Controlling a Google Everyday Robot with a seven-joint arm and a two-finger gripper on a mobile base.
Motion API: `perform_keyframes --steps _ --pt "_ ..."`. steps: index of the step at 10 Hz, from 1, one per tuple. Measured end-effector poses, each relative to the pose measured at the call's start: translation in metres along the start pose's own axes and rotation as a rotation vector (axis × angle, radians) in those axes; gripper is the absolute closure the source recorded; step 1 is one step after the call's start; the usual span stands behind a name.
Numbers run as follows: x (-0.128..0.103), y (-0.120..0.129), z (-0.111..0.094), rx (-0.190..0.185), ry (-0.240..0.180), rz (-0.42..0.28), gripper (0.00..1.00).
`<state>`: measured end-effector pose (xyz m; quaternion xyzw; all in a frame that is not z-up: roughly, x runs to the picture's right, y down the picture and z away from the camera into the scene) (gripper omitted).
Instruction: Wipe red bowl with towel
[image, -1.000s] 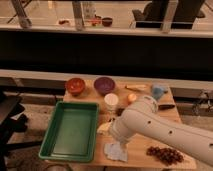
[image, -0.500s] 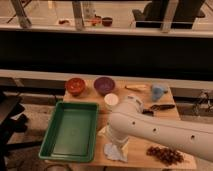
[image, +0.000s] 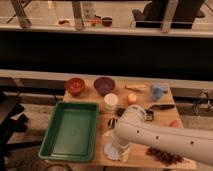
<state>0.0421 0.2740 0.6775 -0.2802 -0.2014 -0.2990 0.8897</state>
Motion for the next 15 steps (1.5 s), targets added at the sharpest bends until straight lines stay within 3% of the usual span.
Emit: perform_keyframes --steps 2,4,8,15 --pt "0.005 0.004 0.018 -0.022 -0.015 0.002 0.2" --pt "0.01 0.011 0.036 -0.077 -0.048 0.008 0.2" --pt "0.013 0.016 0.053 -0.133 -0.104 0.026 0.2" --pt "0.029 0.015 0.086 -0.096 -0.201 0.056 0.2"
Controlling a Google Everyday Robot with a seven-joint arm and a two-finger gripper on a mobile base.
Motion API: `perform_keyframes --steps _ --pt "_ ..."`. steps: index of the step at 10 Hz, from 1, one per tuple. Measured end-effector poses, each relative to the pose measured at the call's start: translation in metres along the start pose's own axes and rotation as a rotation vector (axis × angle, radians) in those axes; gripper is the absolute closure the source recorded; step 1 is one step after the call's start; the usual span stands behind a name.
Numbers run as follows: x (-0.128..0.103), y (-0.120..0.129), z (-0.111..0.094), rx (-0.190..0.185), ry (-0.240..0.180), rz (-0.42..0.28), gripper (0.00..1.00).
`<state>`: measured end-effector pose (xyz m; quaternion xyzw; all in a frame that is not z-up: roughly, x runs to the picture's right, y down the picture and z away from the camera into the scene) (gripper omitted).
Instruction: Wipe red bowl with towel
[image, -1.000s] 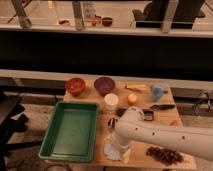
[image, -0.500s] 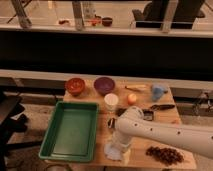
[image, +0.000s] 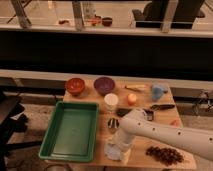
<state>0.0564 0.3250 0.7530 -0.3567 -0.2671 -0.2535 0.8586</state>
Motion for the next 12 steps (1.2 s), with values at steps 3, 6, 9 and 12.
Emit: perform_keyframes --steps 3,6,9,12 --pt "0.0038 -0.0035 0.0039 0.002 -0.011 -0.017 0.22" --pt "0.0053 -0.0024 0.0026 -0.003 -0.004 -0.033 0.48" --pt "0.0055 -0.0041 0.0009 0.007 0.004 -0.043 0.79" --pt "0.0067 -0.0045 0.0003 0.008 0.009 -0.047 0.9"
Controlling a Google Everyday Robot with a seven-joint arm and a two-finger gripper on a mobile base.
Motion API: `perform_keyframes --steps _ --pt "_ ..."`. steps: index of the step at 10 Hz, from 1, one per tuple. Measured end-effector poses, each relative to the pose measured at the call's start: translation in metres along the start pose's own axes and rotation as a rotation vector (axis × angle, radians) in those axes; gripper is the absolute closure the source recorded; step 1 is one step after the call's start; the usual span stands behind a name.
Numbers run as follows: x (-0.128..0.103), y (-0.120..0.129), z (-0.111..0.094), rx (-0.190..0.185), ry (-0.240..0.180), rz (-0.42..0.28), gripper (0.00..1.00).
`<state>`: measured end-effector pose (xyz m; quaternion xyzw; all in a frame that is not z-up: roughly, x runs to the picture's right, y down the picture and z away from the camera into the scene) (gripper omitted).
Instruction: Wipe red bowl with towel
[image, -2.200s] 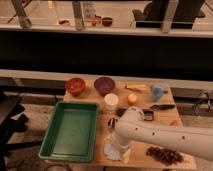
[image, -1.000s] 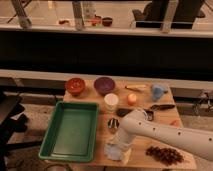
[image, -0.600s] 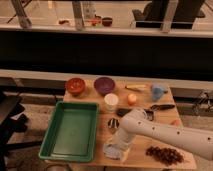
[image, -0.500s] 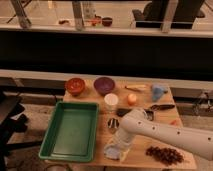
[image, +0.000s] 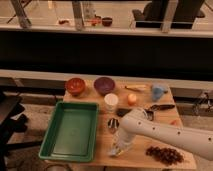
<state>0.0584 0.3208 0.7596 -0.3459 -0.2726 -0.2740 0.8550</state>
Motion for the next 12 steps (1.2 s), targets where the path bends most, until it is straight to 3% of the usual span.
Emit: perform_keyframes --steps 6,12 --pt "-0.005 -0.001 -0.032 0.051 0.074 -0.038 0.98" --pt "-0.033 -0.028 -0.108 0.177 0.131 -0.146 0.98"
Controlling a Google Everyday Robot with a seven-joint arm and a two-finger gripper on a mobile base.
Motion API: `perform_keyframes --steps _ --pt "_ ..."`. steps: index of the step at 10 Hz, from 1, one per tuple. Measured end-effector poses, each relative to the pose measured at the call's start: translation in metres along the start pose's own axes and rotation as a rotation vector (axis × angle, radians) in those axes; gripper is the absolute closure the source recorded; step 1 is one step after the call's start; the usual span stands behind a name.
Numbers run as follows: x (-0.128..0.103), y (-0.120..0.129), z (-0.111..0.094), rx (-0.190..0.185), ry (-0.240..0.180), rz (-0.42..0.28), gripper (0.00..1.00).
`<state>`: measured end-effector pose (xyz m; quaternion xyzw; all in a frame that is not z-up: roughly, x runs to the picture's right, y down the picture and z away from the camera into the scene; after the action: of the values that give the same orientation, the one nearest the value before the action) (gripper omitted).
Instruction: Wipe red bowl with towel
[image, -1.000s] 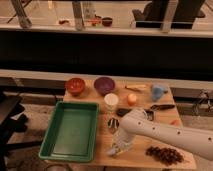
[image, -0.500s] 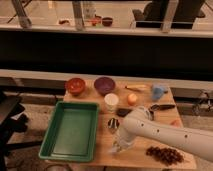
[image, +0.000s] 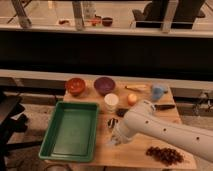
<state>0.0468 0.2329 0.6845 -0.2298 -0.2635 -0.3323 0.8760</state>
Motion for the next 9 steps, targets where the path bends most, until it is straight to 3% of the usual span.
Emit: perform_keyframes --steps 2,4,9 --pt "-0.003 -0.024 -0.027 0.055 0.022 -0.061 0.98" --pt "-0.007 -0.048 -0.039 0.095 0.033 -0.124 0.95" --pt "-0.005 -0.109 -0.027 0.167 0.011 -0.293 0.93"
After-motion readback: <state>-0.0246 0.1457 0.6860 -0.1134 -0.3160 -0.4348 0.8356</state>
